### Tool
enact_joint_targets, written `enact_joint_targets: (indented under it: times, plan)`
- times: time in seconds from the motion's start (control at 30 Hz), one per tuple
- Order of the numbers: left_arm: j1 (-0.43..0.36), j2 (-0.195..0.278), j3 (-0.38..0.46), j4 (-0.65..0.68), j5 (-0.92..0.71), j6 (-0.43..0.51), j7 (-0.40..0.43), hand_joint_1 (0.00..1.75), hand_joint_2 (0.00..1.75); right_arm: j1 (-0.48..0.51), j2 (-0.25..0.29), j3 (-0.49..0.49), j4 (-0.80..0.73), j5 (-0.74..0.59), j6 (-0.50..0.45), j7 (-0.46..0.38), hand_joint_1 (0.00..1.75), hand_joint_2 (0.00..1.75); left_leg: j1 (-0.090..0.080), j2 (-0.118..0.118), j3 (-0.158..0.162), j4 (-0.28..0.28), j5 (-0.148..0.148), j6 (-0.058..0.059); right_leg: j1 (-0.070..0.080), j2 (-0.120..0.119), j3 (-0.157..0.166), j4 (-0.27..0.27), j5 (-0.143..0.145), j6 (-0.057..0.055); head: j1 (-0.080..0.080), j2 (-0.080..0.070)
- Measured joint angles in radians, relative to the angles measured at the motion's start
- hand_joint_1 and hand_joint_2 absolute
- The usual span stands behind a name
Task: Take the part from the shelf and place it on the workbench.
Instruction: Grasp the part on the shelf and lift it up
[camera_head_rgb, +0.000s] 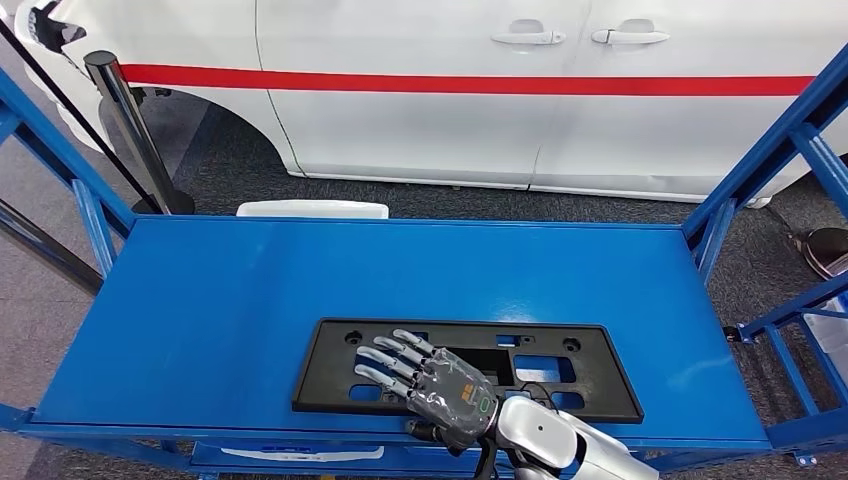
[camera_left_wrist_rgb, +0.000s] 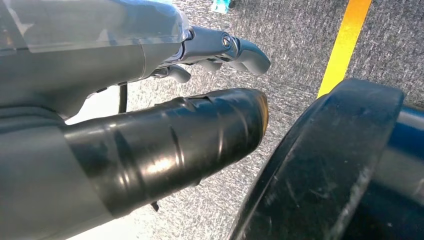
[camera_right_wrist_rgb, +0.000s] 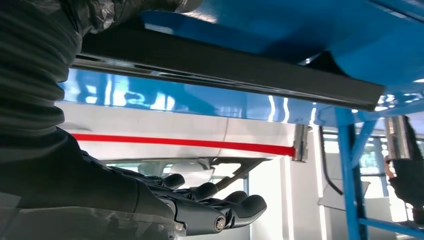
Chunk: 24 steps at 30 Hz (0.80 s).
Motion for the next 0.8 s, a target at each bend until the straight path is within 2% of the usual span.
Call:
enact_joint_targets:
  times: [0.33, 0.63, 0.8]
  plan:
    - [0.002, 0.000, -0.007, 0.000, 0.000, -0.003, -0.002, 0.00, 0.00, -0.001, 0.001, -0.014, 0.030, 0.089, -0.033, 0.068, 0.00, 1.75, 0.000, 0.000, 0.000, 0.000, 0.000, 0.000, 0.000, 0.000, 0.000, 0.000, 0.000, 0.000, 0.000, 0.000]
    - [0.003, 0.000, -0.012, 0.000, 0.000, -0.006, -0.003, 0.00, 0.00, -0.003, 0.004, -0.015, 0.051, 0.099, -0.033, 0.081, 0.00, 1.75, 0.000, 0.000, 0.000, 0.000, 0.000, 0.000, 0.000, 0.000, 0.000, 0.000, 0.000, 0.000, 0.000, 0.000]
    - [0.004, 0.000, -0.015, 0.000, 0.002, -0.004, -0.003, 0.00, 0.00, -0.016, 0.004, -0.018, 0.053, 0.117, -0.014, 0.116, 0.00, 1.75, 0.000, 0.000, 0.000, 0.000, 0.000, 0.000, 0.000, 0.000, 0.000, 0.000, 0.000, 0.000, 0.000, 0.000]
